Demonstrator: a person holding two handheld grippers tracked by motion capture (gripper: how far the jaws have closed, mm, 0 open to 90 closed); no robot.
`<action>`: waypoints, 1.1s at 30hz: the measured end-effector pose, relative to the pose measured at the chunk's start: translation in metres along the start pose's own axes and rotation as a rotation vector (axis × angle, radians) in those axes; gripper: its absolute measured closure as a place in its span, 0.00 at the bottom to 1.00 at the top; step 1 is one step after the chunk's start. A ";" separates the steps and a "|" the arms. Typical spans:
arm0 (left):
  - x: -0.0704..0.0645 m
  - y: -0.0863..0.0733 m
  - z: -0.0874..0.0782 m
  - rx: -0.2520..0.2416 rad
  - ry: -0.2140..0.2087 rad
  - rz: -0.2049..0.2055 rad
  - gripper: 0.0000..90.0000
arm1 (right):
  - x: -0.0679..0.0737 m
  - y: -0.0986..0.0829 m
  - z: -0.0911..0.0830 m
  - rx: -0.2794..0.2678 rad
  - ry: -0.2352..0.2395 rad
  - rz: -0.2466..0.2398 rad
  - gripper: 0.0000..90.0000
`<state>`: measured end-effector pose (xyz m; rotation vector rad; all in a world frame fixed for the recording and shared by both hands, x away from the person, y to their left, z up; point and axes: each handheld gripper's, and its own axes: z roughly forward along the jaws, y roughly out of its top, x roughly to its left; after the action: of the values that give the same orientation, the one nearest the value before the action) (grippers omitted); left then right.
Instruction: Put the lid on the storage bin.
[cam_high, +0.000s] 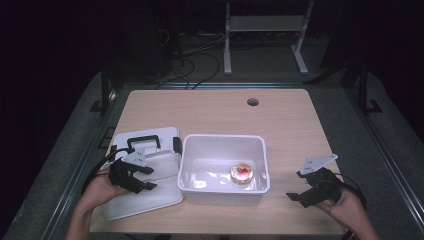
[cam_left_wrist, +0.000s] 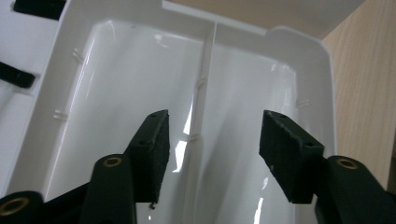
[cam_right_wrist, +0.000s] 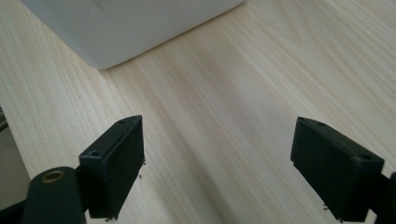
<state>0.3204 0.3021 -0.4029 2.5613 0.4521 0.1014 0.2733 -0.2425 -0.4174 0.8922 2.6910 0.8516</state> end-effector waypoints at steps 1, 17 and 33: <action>0.000 -0.001 0.000 0.007 -0.001 0.003 0.51 | 0.001 -0.001 0.000 -0.005 -0.003 0.000 0.19; 0.002 -0.014 -0.004 0.109 0.048 0.060 0.78 | 0.004 -0.010 -0.001 -0.048 0.001 0.029 0.19; 0.001 -0.014 0.001 0.157 0.054 0.086 0.98 | 0.001 -0.013 -0.004 -0.072 -0.006 0.041 0.19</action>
<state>0.3175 0.3130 -0.4104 2.7383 0.3835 0.1722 0.2646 -0.2520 -0.4210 0.9357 2.6275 0.9460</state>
